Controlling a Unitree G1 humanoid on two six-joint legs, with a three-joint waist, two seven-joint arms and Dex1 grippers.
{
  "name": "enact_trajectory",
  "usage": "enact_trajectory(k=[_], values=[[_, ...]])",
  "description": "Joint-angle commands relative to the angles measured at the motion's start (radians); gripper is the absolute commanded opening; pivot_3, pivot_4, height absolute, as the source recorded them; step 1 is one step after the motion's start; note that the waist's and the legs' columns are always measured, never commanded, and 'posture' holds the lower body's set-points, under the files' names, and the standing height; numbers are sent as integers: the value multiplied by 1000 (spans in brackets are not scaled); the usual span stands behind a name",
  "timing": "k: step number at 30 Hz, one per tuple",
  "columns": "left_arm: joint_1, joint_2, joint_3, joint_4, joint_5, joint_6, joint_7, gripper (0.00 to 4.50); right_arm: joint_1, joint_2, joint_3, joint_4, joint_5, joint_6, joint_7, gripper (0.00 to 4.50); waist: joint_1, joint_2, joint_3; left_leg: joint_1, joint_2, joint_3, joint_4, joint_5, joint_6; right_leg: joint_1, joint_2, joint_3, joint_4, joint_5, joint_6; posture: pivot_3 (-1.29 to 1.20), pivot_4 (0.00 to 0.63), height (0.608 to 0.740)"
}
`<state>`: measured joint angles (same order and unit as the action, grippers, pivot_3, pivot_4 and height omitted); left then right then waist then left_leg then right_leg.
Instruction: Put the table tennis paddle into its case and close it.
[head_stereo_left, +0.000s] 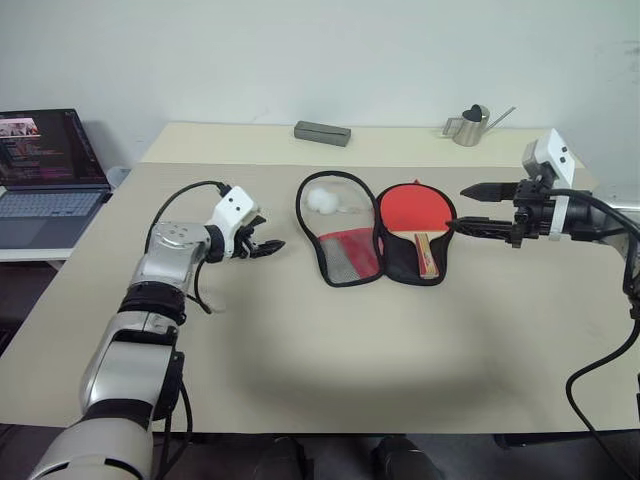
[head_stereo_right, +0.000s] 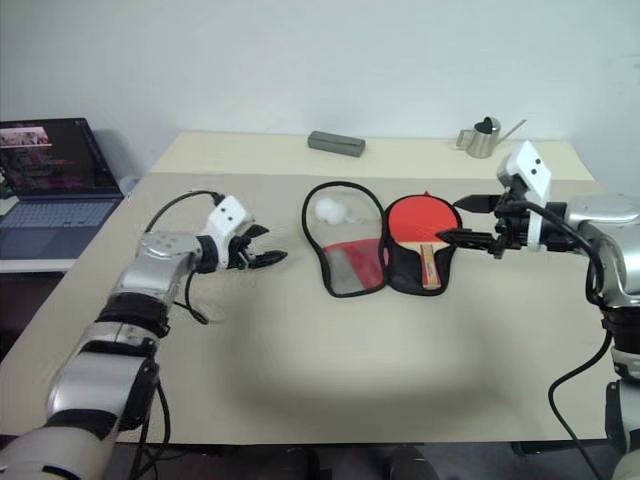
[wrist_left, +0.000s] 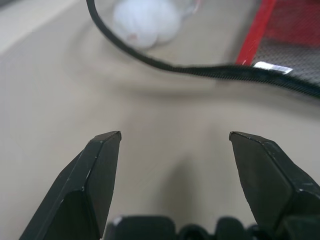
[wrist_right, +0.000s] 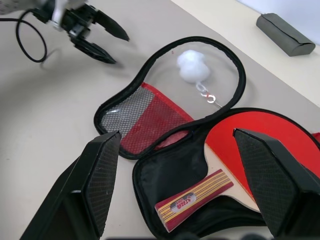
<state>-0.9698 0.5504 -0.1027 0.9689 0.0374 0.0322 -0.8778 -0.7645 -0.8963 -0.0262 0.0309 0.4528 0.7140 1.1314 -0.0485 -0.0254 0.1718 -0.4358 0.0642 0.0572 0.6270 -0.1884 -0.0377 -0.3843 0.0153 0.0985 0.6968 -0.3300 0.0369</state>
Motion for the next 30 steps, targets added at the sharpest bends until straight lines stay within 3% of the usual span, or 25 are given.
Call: enact_trajectory(k=[1, 8, 17, 25, 30], values=[[-74, -28, 0, 79, 31, -43, 71, 3797, -18, -18, -31, -31, 11, -7, 2, 3896, 1, 0, 0, 0, 0, 0, 0, 0, 0, 0, 0, 0, 0, 0, 0, 0, 150, 740], [-151, -131, 12, 249, 60, -82, 193, 3797, 3, -23, -54, -68, 28, 16, -15, 3896, 4, 0, 0, 0, -1, 0, 0, 0, 0, 0, -1, 0, 0, 0, 0, 0, 150, 740], [-207, -227, 98, 329, 20, -90, 286, 3797, 47, -37, -114, -141, 76, 85, -56, 3896, 9, -1, 0, 0, -1, 0, 0, 0, 0, 0, -1, 0, 0, 0, 0, 0, 150, 740], [-247, -309, 220, 340, -57, -82, 241, 3797, 104, -59, -156, -210, 111, 131, -89, 3896, 16, -1, 0, 0, -1, 1, 0, 0, -1, 0, -1, 0, 0, 0, 0, 0, 150, 740], [-269, -351, 220, 340, -53, -80, 154, 3797, 140, -84, -186, -246, 134, 155, -100, 3896, 16, -1, 0, 0, -2, 1, 0, 1, -1, 1, -1, 0, 0, 0, 1, 0, 150, 740]])
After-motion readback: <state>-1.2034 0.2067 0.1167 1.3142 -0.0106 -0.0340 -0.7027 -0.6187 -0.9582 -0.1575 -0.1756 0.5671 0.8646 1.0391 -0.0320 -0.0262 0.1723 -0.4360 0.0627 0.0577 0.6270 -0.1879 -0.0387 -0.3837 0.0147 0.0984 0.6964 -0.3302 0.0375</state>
